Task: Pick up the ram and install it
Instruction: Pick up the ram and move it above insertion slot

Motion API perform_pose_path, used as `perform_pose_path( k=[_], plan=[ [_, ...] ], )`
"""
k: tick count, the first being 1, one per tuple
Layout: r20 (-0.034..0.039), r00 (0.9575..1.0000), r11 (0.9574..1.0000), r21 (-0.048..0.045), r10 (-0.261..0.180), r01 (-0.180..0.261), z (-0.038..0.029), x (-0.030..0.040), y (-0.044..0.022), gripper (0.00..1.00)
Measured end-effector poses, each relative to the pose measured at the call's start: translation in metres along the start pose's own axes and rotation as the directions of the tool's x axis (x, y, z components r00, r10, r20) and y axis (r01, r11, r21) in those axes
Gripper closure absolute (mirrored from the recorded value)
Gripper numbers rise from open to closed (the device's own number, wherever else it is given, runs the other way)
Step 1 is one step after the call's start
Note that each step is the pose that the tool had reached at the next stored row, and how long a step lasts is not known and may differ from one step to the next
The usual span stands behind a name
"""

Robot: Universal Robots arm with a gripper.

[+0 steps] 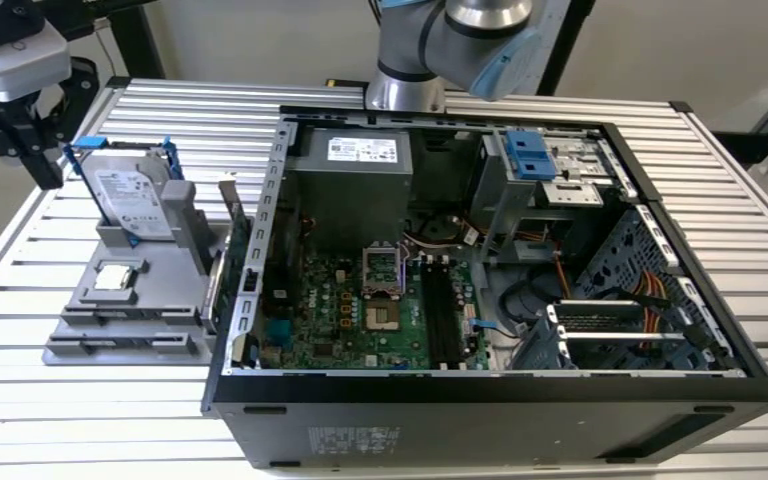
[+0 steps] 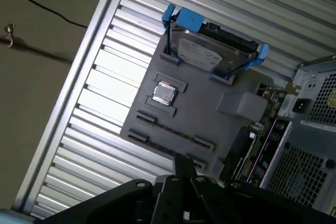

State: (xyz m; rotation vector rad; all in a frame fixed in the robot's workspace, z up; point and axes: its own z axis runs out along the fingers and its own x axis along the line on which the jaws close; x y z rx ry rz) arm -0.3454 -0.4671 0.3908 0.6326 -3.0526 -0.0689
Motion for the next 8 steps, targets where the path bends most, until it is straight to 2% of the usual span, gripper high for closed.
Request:
perform_pose_path(
  k=[8],
  plan=[
    [-0.0025,0.9981,0.9981,0.001,-0.061,0.061,0.0,0.0,0.0,1.0]
  ],
)
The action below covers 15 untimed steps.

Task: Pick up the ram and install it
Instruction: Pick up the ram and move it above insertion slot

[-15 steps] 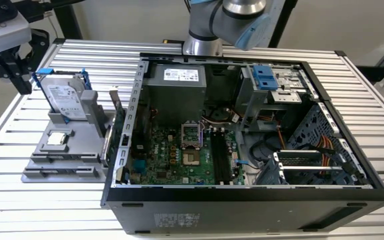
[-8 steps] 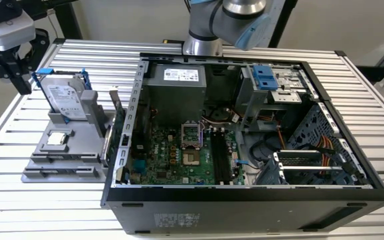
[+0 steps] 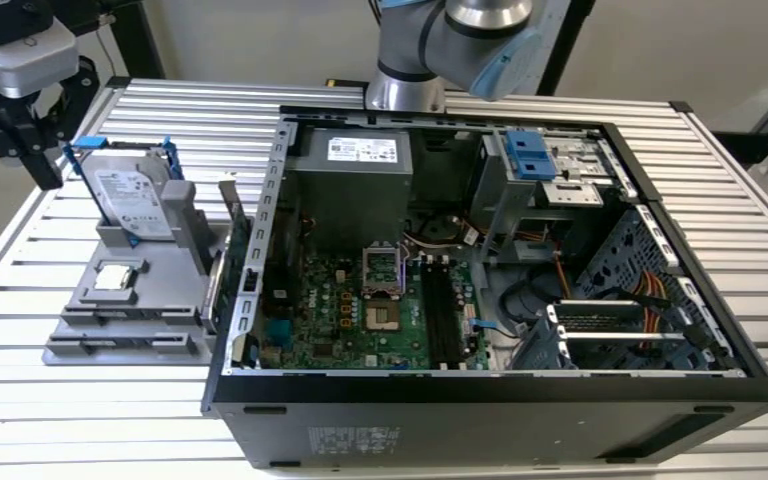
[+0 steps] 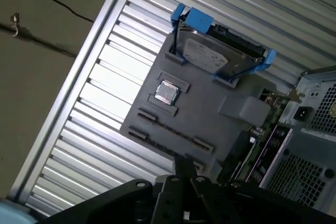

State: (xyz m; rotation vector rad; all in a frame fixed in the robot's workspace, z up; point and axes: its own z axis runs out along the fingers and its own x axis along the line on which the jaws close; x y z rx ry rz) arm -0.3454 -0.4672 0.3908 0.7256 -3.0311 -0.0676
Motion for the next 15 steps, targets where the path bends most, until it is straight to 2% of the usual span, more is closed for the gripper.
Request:
perform_pose_path(
  k=[1,2,3,9,15],
  plan=[
    [0.0001,1.0,1.0,0.0004,-0.006,0.006,0.0,0.0,0.0,1.0],
    [0.0026,0.9986,0.9986,0.0035,-0.052,0.052,0.0,0.0,0.0,1.0],
    [0.0043,0.9977,0.9977,0.0052,-0.068,0.068,-0.0001,-0.0001,0.0,1.0],
    [0.0113,0.9929,0.9929,0.0114,-0.119,0.119,0.0,0.0,0.0,1.0],
    [0.0108,0.985,0.985,0.0134,-0.172,0.172,0.0,0.0,0.0,1.0]
  ],
)
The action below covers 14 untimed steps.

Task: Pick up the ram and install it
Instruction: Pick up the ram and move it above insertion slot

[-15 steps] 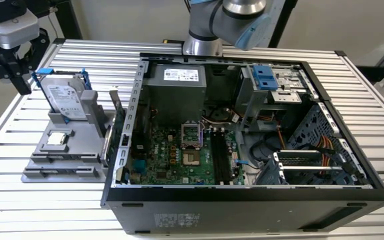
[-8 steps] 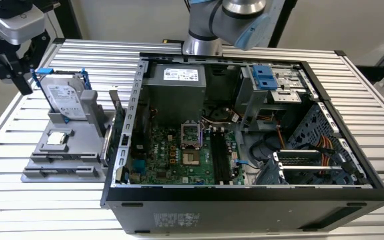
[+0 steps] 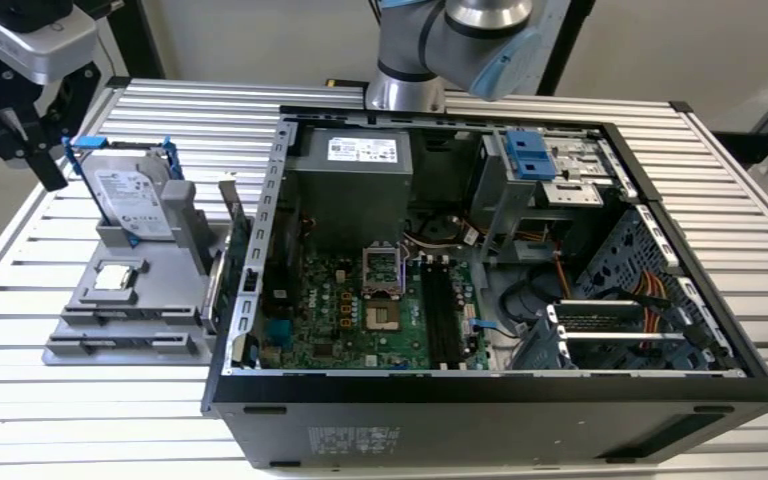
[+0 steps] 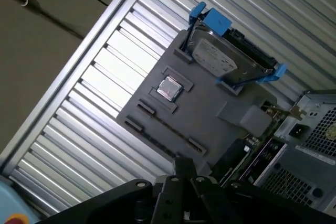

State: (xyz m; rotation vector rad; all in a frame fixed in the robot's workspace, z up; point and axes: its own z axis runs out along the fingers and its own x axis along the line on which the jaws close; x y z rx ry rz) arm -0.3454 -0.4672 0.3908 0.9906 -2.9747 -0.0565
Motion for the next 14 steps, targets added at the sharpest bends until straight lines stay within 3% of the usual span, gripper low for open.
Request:
perform_pose_path(
  k=[7,14],
  plan=[
    [0.0,0.9962,0.9962,0.0019,-0.087,0.087,0.0,-0.0001,0.0,1.0],
    [-0.0029,0.9847,0.9847,0.0011,-0.174,0.174,0.0001,0.0,0.0,1.0]
  ],
)
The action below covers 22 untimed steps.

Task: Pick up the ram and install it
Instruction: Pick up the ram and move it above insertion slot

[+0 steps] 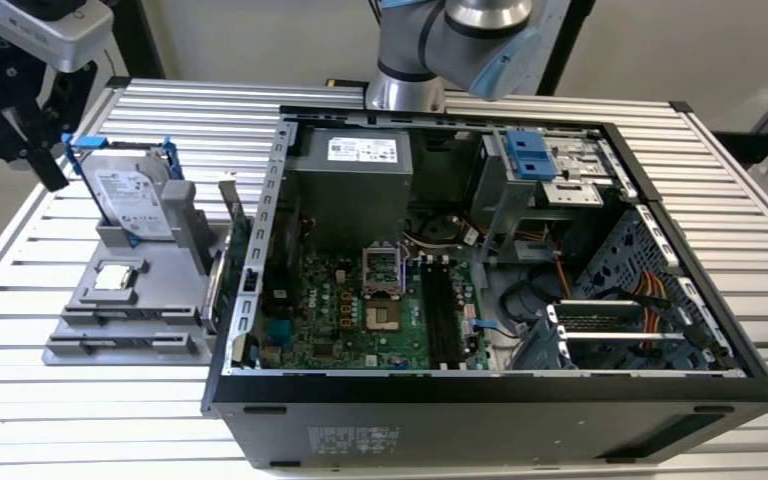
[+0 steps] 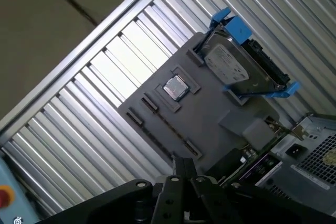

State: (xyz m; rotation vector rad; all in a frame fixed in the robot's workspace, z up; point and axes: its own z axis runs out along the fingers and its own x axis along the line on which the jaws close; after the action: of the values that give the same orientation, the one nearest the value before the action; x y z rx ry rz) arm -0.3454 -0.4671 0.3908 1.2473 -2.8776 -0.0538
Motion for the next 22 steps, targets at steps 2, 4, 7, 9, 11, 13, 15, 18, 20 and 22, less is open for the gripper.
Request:
perform_pose_path(
  k=[2,4,7,9,11,13,15,18,20,22],
  plan=[
    [-0.0009,0.9997,0.9997,-0.0003,-0.026,0.026,0.0,0.0,0.0,1.0],
    [-0.0017,0.9987,0.9987,-0.0005,-0.051,0.051,0.0,0.0,0.0,1.0],
    [-0.0029,0.9961,0.9961,-0.0009,-0.088,0.088,0.0,0.0,-0.0001,1.0],
    [-0.0038,0.9936,0.9936,-0.0012,-0.113,0.113,0.0,0.0,-0.0001,1.0],
    [-0.0045,0.9907,0.9907,-0.0015,-0.136,0.136,0.0,0.0,0.0,1.0],
    [-0.0053,0.9873,0.9874,-0.0018,-0.159,0.158,0.0,0.0,0.0,1.0],
    [-0.0061,0.9836,0.9836,-0.0021,-0.18,0.18,0.0,0.0,0.0,1.0],
    [-0.0073,0.9768,0.9769,-0.0026,-0.214,0.214,0.0,0.0,-0.0001,1.0],
    [-0.0082,0.9715,0.9716,-0.0028,-0.237,0.237,0.0,0.0,-0.0001,1.0],
    [-0.009,0.9658,0.9659,-0.0031,-0.259,0.259,0.0,0.0,0.0,1.0]
  ],
)
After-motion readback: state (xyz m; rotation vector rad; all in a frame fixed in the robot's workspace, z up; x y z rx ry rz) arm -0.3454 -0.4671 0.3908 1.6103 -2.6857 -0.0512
